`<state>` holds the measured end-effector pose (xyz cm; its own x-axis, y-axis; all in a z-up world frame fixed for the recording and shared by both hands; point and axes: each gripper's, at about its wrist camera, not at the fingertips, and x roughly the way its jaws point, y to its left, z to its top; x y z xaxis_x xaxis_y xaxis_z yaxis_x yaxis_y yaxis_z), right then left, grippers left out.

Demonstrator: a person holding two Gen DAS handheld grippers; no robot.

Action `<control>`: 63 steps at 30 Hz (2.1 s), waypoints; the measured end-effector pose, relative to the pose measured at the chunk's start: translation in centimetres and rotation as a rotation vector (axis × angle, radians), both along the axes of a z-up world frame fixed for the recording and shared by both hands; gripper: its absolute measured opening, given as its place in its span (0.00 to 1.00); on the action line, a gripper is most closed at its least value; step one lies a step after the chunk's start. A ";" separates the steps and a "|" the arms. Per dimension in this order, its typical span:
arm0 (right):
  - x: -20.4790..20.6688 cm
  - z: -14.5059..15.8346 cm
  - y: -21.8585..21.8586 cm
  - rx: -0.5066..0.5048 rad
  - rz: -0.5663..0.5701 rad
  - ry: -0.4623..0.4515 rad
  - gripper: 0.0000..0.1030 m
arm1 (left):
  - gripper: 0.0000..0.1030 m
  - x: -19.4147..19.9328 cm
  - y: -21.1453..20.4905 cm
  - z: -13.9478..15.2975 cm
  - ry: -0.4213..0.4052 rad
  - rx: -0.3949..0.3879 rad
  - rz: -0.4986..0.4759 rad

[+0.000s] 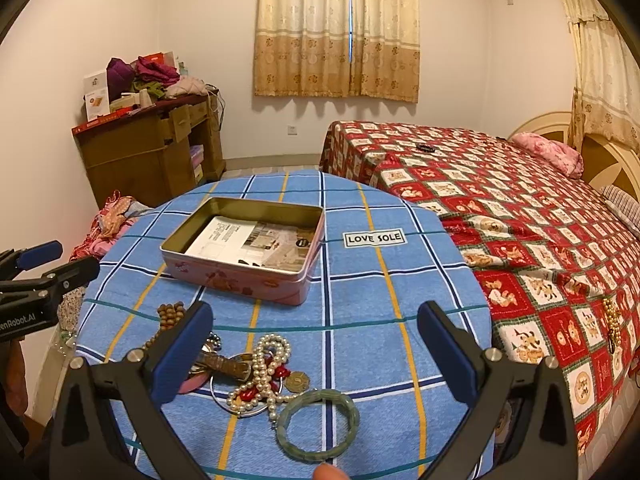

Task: Organize jewelry

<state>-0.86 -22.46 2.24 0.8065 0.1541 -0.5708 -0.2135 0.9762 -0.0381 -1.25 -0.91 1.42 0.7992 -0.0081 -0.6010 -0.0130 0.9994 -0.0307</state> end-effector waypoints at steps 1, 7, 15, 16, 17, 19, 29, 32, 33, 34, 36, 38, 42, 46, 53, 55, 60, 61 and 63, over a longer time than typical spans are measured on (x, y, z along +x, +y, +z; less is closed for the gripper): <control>0.0 0.0 0.0 -0.001 0.001 0.001 1.00 | 0.85 0.0 0.0 0.0 0.001 0.002 0.000; 0.0 0.0 0.1 0.000 0.001 -0.001 1.00 | 0.85 0.1 0.1 0.0 0.000 0.000 0.003; -0.2 -0.2 0.4 0.001 0.001 0.002 1.00 | 0.85 0.0 0.1 0.0 0.001 0.000 0.002; -0.2 -0.3 0.3 0.001 0.002 0.002 1.00 | 0.85 0.0 0.2 0.0 0.001 0.001 0.002; -0.3 -0.3 0.4 0.001 0.002 0.003 1.00 | 0.85 0.0 0.1 0.0 0.001 0.001 0.002; -0.4 -0.4 0.4 0.003 0.004 0.005 1.00 | 0.85 0.0 0.2 0.0 0.000 0.000 0.002; -0.4 -0.5 0.3 0.007 0.005 0.015 1.00 | 0.85 -0.1 0.1 -0.1 0.000 0.001 0.001; -0.4 -0.6 0.2 0.008 0.007 0.018 1.00 | 0.85 -0.1 0.1 -0.1 0.001 0.001 0.003; -0.4 -0.6 0.2 0.008 0.007 0.019 1.00 | 0.85 -0.1 0.1 -0.1 0.001 0.001 0.002; -0.4 -0.6 0.2 0.008 0.007 0.020 1.00 | 0.85 -0.1 0.1 -0.1 0.001 0.001 0.002; -0.4 -0.7 0.2 0.010 0.007 0.025 1.00 | 0.85 -0.1 0.1 -0.1 0.000 0.001 0.002; -0.4 -0.8 0.2 0.009 0.007 0.027 1.00 | 0.85 -0.1 0.0 -0.1 0.001 0.002 0.002; -0.4 -0.8 0.3 0.010 0.007 0.025 1.00 | 0.85 -0.1 0.0 -0.2 0.001 0.002 0.002; -0.4 -0.9 0.3 0.009 0.009 0.029 1.00 | 0.85 -0.1 0.0 -0.2 0.003 0.003 0.002; -0.4 -1.3 0.3 0.008 0.012 0.037 1.00 | 0.85 -0.3 0.0 -0.9 0.008 0.004 0.004; -0.4 -1.3 0.3 0.007 0.012 0.038 1.00 | 0.85 -0.4 0.0 -1.0 0.010 0.005 0.005; -0.3 -1.7 0.3 0.008 0.012 0.048 1.00 | 0.85 -0.3 -0.1 -1.5 0.022 0.008 0.007; -0.2 -1.8 0.3 0.008 0.011 0.051 1.00 | 0.85 -0.3 0.0 -1.7 0.026 0.009 0.007; 0.0 -2.1 0.2 0.007 0.008 0.060 1.00 | 0.85 -0.1 0.0 -2.0 0.035 0.013 0.009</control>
